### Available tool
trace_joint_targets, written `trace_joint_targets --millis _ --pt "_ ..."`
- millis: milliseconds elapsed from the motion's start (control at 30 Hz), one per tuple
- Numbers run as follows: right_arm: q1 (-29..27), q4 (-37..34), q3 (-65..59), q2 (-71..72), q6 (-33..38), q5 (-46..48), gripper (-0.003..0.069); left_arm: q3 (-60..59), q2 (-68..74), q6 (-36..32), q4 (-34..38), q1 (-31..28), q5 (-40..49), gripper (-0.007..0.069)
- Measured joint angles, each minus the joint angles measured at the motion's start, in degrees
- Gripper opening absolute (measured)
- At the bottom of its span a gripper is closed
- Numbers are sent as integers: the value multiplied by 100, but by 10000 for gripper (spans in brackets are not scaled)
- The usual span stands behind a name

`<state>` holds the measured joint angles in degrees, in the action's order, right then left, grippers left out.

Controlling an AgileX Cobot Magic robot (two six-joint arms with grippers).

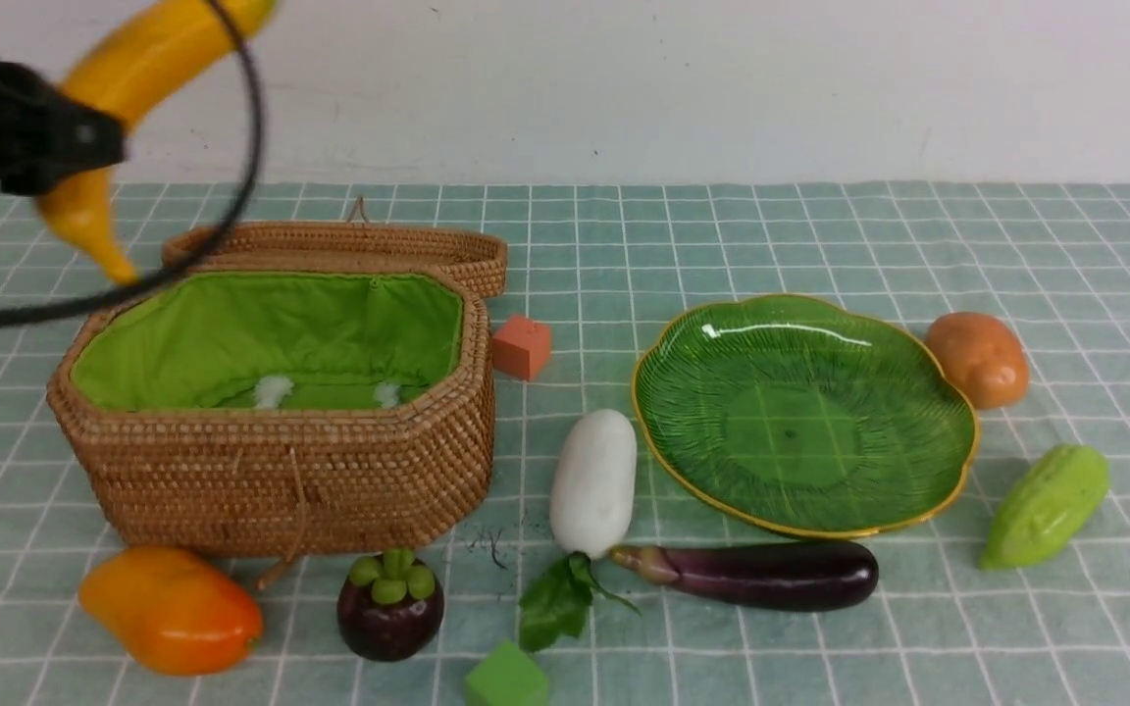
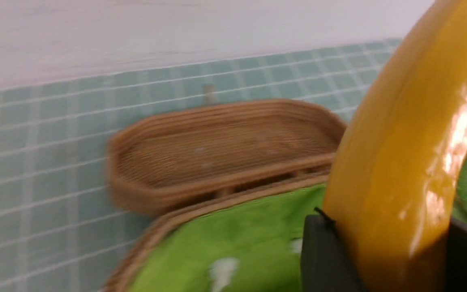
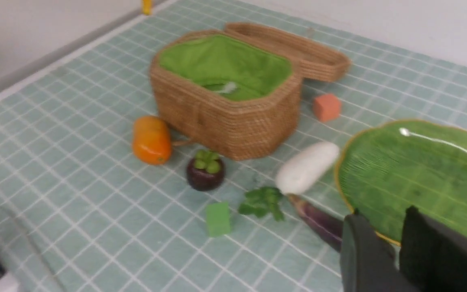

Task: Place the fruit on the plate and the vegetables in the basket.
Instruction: Use the left arm to grab a banana and put it into the right plate

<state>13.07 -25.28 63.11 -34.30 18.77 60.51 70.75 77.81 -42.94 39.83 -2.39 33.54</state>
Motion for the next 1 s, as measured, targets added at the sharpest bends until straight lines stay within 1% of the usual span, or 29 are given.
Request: trace_joint_targets --millis 67,167,200,233,267,333,467,500,567,600,667,833,900,1000 --pt "0 533 0 26 -411 -26 162 247 223 344 -579 981 -86 311" --pt "0 1015 0 132 -976 -14 162 677 852 859 -1278 2173 -162 311" --pt "0 1069 0 170 -1116 22 162 821 1072 984 -1423 2440 -161 311" --pt "0 1069 0 178 -1144 38 162 859 1131 1012 -1453 2502 -161 311" --pt "0 1104 0 258 -1290 113 162 1237 1672 1283 -1677 2995 -164 311" --pt "0 1104 0 359 -1343 232 162 1665 2223 1482 -1824 3363 -135 311" --pt "0 1044 0 537 -1383 406 162 2401 3090 1662 -1972 3741 -99 311" --pt "0 938 0 605 -1396 470 162 2844 3573 1726 -2011 3856 -87 311" --pt "0 759 0 653 -1409 552 162 3348 4086 1852 -2024 3901 -87 311" --pt "0 746 0 660 -1409 558 162 3348 4086 1871 -2024 3901 -87 311" --pt "0 615 0 679 -1419 633 162 3996 4719 2016 -2089 3902 -92 311" --pt "0 584 0 682 -1422 666 162 4595 5389 2036 -2353 3895 -98 312" --pt "0 572 0 682 -1422 673 162 4644 5571 2030 -2431 3895 -174 375" --pt "0 567 0 682 -1422 679 162 4667 5600 2030 -2501 3895 -244 512"
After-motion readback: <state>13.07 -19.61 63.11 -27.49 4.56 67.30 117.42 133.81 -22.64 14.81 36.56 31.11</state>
